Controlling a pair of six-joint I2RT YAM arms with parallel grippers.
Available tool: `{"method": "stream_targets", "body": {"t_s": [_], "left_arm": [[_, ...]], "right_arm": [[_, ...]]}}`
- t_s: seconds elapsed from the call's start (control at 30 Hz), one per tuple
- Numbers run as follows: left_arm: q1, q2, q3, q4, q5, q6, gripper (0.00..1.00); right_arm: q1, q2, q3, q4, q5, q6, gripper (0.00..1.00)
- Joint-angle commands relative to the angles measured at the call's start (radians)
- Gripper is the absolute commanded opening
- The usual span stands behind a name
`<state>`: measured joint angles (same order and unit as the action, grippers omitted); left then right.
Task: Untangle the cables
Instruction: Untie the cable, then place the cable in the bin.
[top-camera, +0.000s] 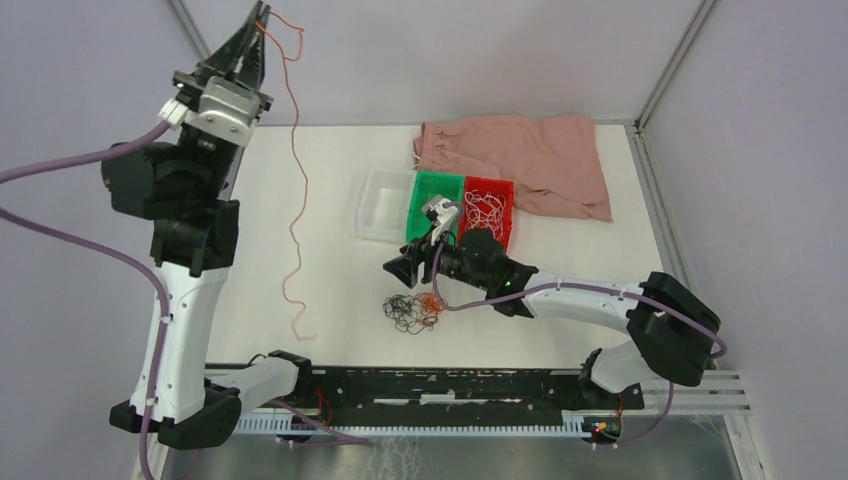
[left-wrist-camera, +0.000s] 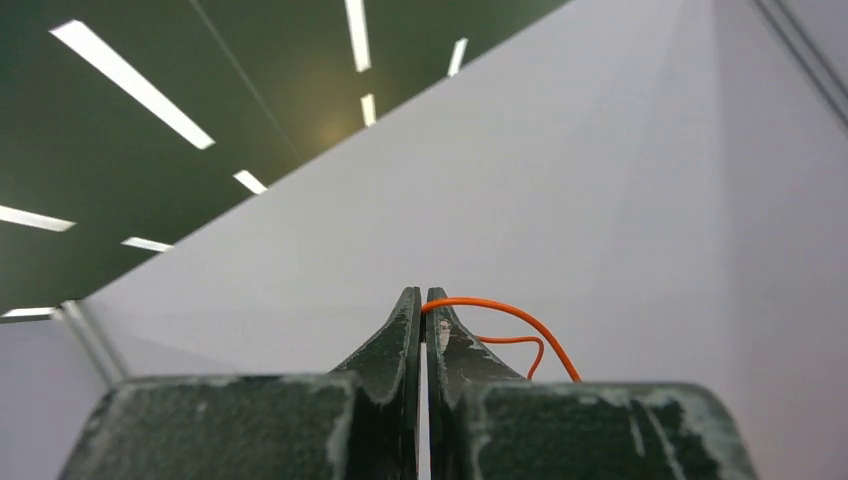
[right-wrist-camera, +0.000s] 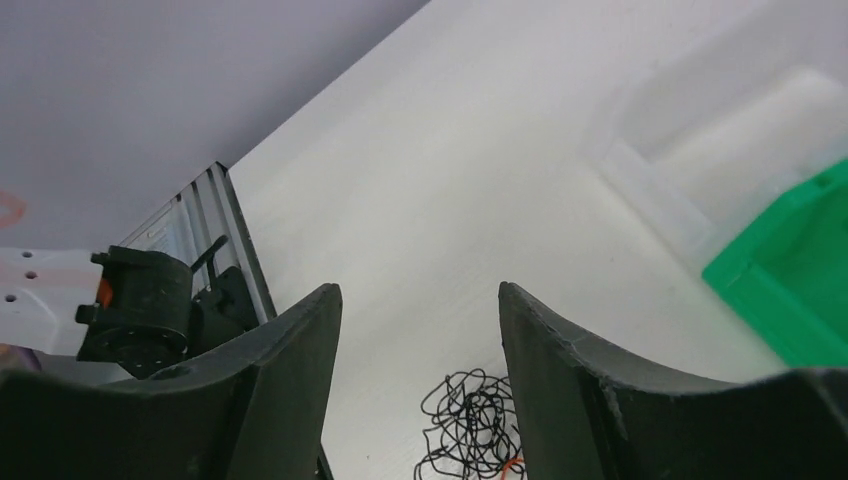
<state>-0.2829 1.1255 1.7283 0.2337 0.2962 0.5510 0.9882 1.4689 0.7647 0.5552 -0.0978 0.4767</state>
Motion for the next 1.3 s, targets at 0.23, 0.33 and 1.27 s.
{"method": "stream_targets", "body": {"t_s": [0.23, 0.33, 1.27], "left_arm": [[-0.002, 0.006, -0.086, -0.144, 0.216, -0.164, 0.03], [-0.017, 0.021, -0.097, -0.148, 0.221, -0.172, 0.03], [-0.189, 0.255, -0.100, -0.059, 0.116, -0.012, 0.03]], "right_arm": [[0.000, 0.057, 0.244, 0.000, -0.174, 0.038, 0.64], [-0.005, 0.022, 0.235, -0.008, -0.131, 0.016, 0.64], [-0.329, 0.041, 0.240, -0.360, 0.192, -0.076, 0.64]]}}
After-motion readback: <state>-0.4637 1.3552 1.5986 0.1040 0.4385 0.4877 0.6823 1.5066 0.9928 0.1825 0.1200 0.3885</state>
